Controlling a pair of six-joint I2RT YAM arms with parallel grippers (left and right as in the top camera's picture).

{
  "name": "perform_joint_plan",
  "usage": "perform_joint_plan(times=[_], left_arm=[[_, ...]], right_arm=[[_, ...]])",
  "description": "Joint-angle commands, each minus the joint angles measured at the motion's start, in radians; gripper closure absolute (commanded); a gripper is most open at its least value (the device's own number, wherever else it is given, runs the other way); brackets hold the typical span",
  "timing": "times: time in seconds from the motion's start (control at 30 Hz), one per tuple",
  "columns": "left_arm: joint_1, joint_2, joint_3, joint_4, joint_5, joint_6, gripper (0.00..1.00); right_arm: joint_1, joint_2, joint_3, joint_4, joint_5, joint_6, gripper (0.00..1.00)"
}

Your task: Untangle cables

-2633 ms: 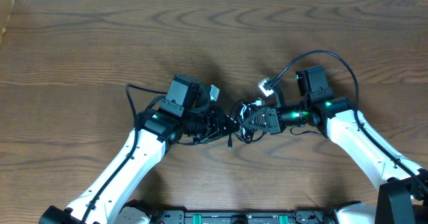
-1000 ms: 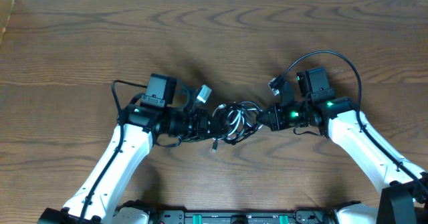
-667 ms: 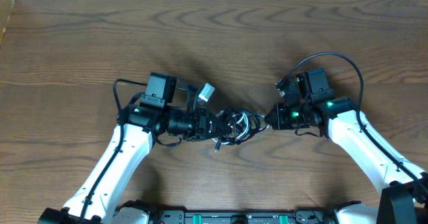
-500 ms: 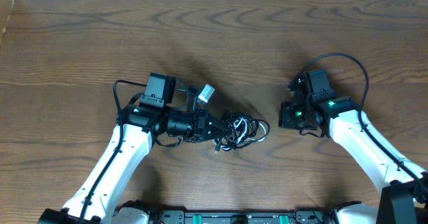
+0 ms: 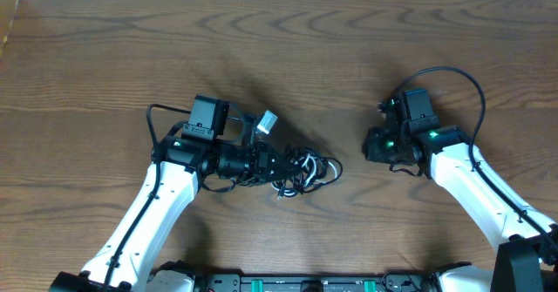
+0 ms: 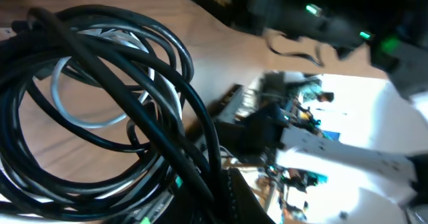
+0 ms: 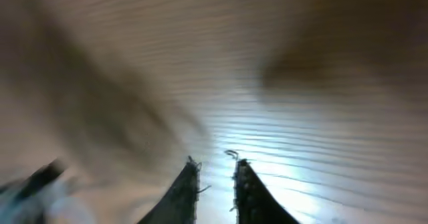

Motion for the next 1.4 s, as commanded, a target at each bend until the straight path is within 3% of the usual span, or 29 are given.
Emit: perform_joint_plan(times=[0.0, 0.17, 0.27, 0.43, 0.63, 0.77, 0.93, 1.1, 1.23, 1.37], left_arm=[[0.006, -0.013, 0.003, 0.001, -0.133, -0.103, 0.93], [0.006, -0.013, 0.003, 0.043, -0.210, -0.183, 0.92], [0.006, -0.013, 0.003, 0.094, -0.226, -0.228, 0.92], [0.006, -0.013, 0.003, 0.117, -0.311, -0.409, 0.92], [0.006, -0.013, 0.003, 0.117, -0.310, -0.579, 0.92], [0.004, -0.013, 0.003, 0.117, -0.306, -0.667, 0.92], [-0.007, -0.013, 0.003, 0.117, -0.268, -0.816, 0.92], [-0.009, -0.013, 0.003, 0.117, -0.214, -0.743, 0.92], [-0.010, -0.013, 0.003, 0.117, -0.181, -0.629, 0.92], [-0.010, -0.013, 0.003, 0.118, -0.175, -0.608, 0.92]], right_arm=[[-0.003, 0.002, 0.004, 0.022, -0.277, -0.195, 0.72], [-0.003, 0.002, 0.004, 0.046, -0.417, -0.241, 0.48], [-0.002, 0.002, 0.004, 0.056, -0.484, -0.241, 0.46], [-0.002, 0.002, 0.004, 0.080, -0.584, -0.241, 0.44], [0.007, 0.002, 0.004, 0.081, -0.612, -0.247, 0.43], [0.033, 0.002, 0.004, 0.084, -0.685, -0.334, 0.41], [0.080, 0.002, 0.004, 0.116, -0.679, -0.354, 0.46], [0.106, 0.002, 0.004, 0.139, -0.640, -0.346, 0.63], [0.109, 0.002, 0.004, 0.140, -0.590, -0.296, 0.68], [0.124, 0.002, 0.004, 0.143, -0.601, -0.297, 0.69]])
